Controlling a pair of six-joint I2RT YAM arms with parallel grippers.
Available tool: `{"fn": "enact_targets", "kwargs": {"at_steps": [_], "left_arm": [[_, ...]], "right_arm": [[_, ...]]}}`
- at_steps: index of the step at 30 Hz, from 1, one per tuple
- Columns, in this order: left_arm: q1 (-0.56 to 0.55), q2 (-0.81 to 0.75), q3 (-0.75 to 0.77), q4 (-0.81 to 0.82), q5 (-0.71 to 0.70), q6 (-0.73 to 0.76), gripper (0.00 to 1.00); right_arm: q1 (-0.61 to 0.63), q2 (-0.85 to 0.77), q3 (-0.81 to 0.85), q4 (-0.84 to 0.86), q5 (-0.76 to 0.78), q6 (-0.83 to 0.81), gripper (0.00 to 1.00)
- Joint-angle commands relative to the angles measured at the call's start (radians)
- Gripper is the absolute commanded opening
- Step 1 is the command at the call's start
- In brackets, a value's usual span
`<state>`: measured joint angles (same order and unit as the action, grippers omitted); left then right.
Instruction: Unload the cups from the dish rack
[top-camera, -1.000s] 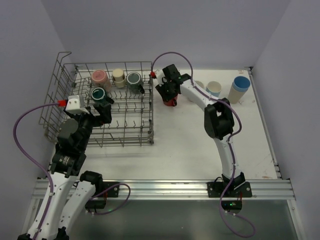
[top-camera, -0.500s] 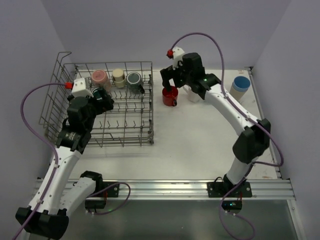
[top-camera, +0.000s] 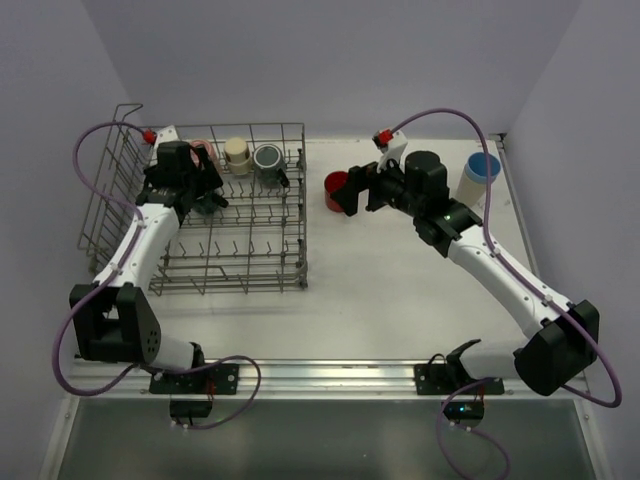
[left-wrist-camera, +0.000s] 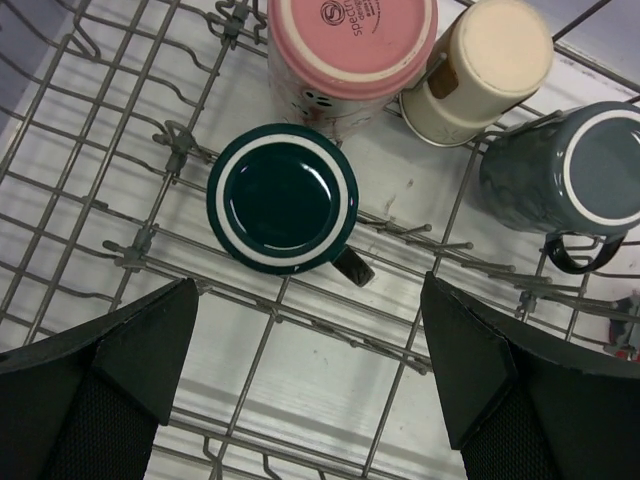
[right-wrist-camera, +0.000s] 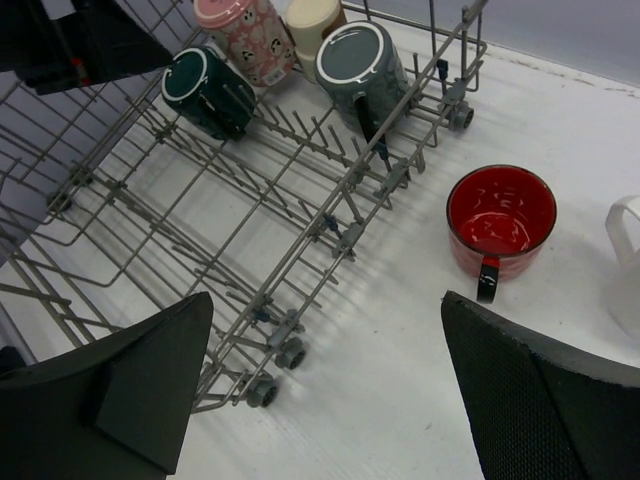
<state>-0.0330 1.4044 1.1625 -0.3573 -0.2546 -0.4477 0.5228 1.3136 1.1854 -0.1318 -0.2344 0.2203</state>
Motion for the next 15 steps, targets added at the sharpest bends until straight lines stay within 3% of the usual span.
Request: {"fn": "enact_targets", "kwargs": {"at_steps": [1, 6, 15], "left_arm": [[0.004, 0.063, 0.100, 0.001, -0.012, -0.025, 1.00], [0.028, 0.195, 0.138, 0.003, -0.011, 0.007, 1.00], [0.033, 0.245, 0.091, 0.096, -0.028, 0.046, 1.00]], "right_arm": [[-0.001, -0.050, -0.013, 0.104, -0.060, 0.037, 0.99], [-0.001, -0.042, -0.032, 0.126, -0.098, 0.044, 0.99], [0.005, -0.025, -0.035, 0.126, -0.131, 0.057, 0.99]]}}
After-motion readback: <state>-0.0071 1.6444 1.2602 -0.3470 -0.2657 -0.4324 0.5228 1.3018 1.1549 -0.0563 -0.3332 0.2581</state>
